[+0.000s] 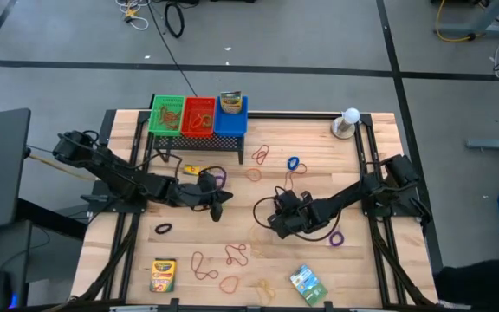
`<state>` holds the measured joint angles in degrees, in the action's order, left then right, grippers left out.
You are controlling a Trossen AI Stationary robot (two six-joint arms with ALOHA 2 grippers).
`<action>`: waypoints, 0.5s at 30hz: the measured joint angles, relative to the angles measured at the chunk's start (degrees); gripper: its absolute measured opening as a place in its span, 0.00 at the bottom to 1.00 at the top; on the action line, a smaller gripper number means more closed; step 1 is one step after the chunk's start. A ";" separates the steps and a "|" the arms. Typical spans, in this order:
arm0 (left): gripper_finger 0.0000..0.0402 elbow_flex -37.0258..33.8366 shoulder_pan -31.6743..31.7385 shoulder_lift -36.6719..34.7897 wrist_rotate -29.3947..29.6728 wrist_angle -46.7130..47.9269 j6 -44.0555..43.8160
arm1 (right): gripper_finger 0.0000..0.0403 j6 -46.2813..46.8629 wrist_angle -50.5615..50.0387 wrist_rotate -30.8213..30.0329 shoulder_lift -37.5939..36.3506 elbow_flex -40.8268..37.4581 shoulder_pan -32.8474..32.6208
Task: Pick & Place Office Desk Supplies
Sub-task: Put the black spring rubber band into the red bin on the shelf
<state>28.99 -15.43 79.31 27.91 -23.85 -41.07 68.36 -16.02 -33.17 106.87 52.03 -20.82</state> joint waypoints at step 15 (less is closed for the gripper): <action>0.15 0.00 4.31 -0.02 -11.88 -2.66 -6.70 | 0.07 -13.98 12.15 2.26 -4.40 0.35 -0.33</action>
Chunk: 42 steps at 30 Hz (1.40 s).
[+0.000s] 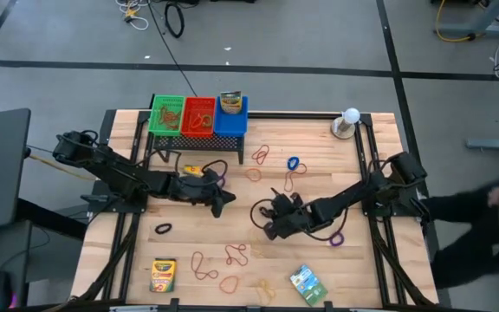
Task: Pick & Place Office Desk Supplies
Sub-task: Put the black spring rubber band into the red bin on the shelf
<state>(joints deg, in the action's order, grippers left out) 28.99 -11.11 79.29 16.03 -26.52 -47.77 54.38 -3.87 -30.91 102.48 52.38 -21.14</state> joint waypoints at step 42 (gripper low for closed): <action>0.04 0.00 -3.17 1.91 -1.49 -10.35 22.78 | 0.28 -18.73 9.42 -5.32 -0.13 8.83 -0.81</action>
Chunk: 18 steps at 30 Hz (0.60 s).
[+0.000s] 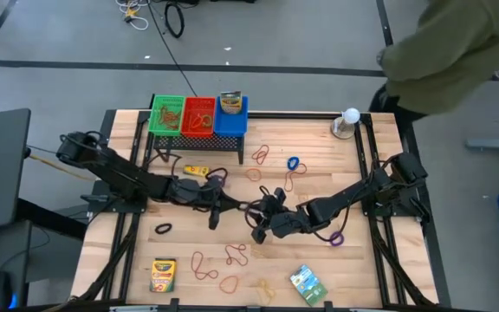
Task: Pick & Place Office Desk Supplies
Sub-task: Put the black spring rubber band into the red bin on the shelf
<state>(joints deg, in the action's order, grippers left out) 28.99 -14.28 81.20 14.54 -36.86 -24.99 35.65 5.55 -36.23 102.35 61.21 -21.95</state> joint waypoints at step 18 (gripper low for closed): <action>0.04 1.37 5.31 -31.56 18.80 28.33 -2.30 | 0.13 0.10 -3.20 -0.02 -0.02 0.00 -0.04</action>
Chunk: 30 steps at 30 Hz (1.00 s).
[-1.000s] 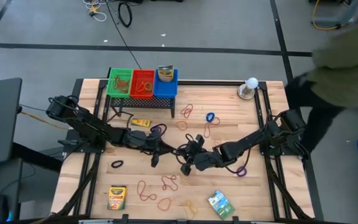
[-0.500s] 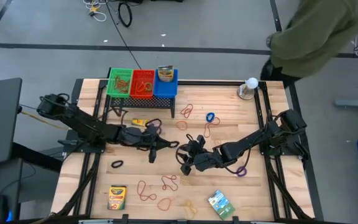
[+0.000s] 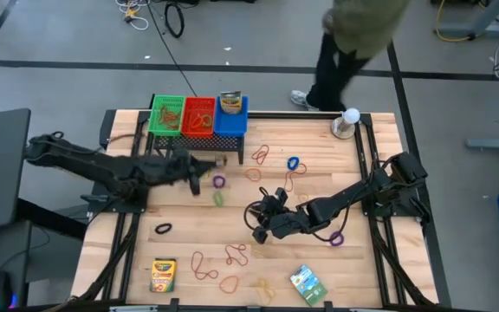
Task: Pick & Place Office Desk Supplies
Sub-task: Put the black spring rubber band into the red bin on the shelf
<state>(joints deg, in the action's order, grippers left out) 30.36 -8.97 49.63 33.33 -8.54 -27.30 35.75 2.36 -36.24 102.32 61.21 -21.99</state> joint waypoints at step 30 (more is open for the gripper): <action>0.19 19.72 49.57 12.61 -27.16 27.87 9.33 | 0.04 1.51 -0.47 1.31 0.00 -0.75 0.10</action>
<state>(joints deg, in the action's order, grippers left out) 50.09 40.59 62.24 6.18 19.33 -17.96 37.26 1.89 -34.94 102.32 60.46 -21.89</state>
